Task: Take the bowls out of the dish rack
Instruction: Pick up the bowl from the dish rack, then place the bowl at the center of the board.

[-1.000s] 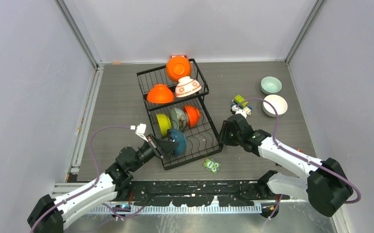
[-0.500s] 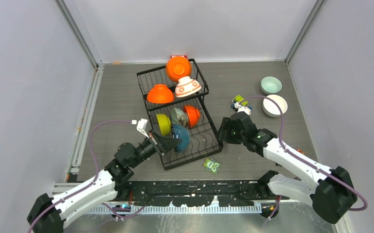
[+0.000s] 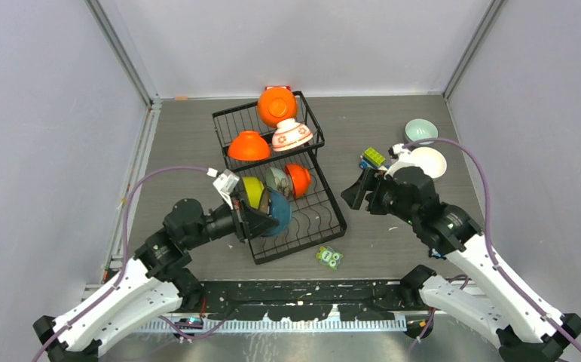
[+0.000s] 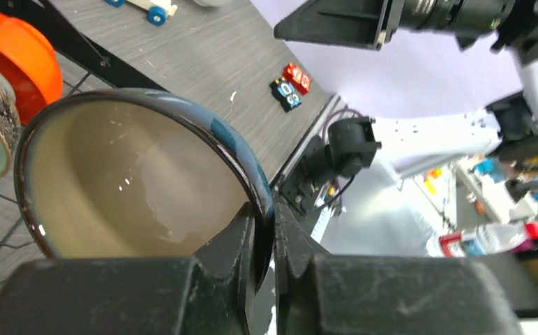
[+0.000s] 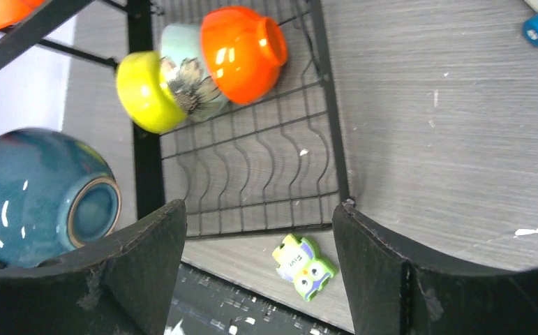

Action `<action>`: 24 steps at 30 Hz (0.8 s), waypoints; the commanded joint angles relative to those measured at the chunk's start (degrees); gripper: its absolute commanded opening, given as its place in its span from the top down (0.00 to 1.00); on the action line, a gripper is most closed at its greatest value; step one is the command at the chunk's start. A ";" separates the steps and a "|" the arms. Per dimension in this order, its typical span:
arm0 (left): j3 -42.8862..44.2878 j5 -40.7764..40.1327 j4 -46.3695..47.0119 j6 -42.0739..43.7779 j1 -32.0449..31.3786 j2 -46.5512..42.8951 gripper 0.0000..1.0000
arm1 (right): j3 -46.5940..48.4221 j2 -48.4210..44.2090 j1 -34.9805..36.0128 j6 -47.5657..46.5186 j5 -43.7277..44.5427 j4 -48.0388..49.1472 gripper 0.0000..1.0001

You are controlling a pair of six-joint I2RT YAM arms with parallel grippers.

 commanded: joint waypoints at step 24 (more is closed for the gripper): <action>34.91 -21.33 -48.24 60.73 -35.50 20.00 1.00 | 37.63 21.67 13.38 -5.09 -13.46 -22.67 0.18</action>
